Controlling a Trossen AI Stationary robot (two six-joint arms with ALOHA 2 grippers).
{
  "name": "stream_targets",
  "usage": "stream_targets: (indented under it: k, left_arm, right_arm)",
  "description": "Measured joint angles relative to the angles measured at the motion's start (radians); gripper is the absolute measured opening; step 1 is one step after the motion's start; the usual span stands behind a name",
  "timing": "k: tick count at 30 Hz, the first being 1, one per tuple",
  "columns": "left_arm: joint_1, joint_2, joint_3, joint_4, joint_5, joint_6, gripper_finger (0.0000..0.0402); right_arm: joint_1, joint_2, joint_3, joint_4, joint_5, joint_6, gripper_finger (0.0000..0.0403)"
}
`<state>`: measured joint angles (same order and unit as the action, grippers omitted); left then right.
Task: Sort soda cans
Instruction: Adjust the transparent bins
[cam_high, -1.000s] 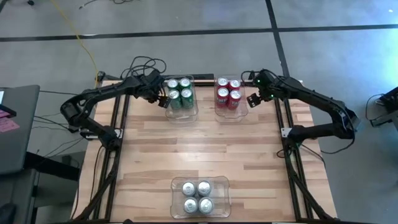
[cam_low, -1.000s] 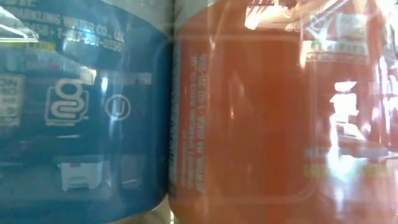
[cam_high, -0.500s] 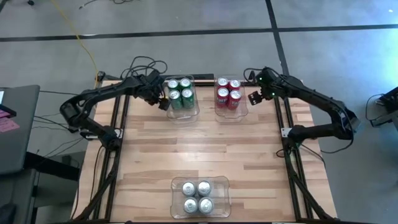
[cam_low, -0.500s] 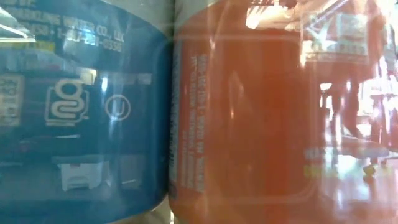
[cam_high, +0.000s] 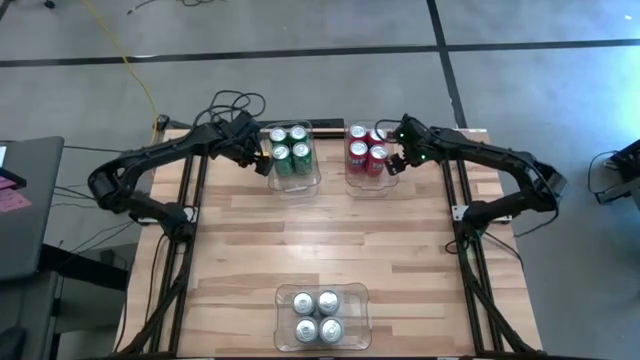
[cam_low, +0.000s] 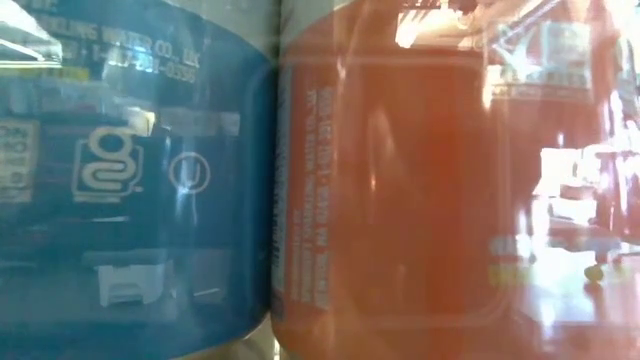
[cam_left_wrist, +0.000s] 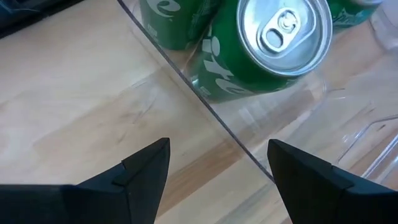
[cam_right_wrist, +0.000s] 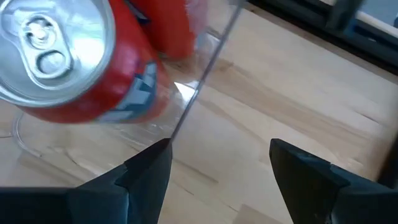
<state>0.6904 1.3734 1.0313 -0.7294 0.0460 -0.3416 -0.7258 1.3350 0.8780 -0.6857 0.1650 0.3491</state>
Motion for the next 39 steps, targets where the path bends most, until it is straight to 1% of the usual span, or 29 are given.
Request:
stream_targets:
  k: [5,8,14,17,20,24,29,34,39]
  left_arm:
    - [-0.03,0.037,0.0,0.052,-0.002,-0.023,0.0265]
    - [-0.04,0.064,0.001,0.081,-0.011,-0.027,0.0265]
    - [-0.041,0.128,0.0,0.056,-0.069,-0.04,0.0265]
    - [-0.042,0.156,0.0,0.054,-0.08,-0.039,0.0265]
    - [-0.042,0.179,0.001,0.056,-0.08,-0.038,0.0265]
    - [-0.043,0.193,0.002,0.042,-0.08,0.004,0.026]
    - [-0.044,0.194,0.003,0.011,-0.085,0.071,0.0225]
    - [-0.044,0.194,0.003,-0.029,-0.085,0.141,0.0176]
    - [-0.044,0.197,-0.001,-0.074,-0.093,0.172,0.0142]
  right_arm:
    - [0.005,0.038,0.003,0.027,0.0,0.001,0.029]
    - [0.003,0.034,0.003,0.028,0.0,-0.005,0.029]
    - [0.002,-0.001,0.0,0.009,0.0,-0.006,0.029]
    - [0.002,-0.003,0.0,-0.002,-0.002,-0.006,0.029]
    - [0.002,0.015,0.0,-0.004,-0.002,0.0,0.0288]
    - [0.003,0.048,0.0,-0.008,-0.002,0.017,0.0278]
    - [0.004,0.084,0.0,0.0,-0.002,0.034,0.0254]
    - [0.004,0.107,0.0,0.012,-0.006,0.043,0.0213]
    - [0.004,0.074,0.0,-0.016,-0.008,0.027,0.0177]
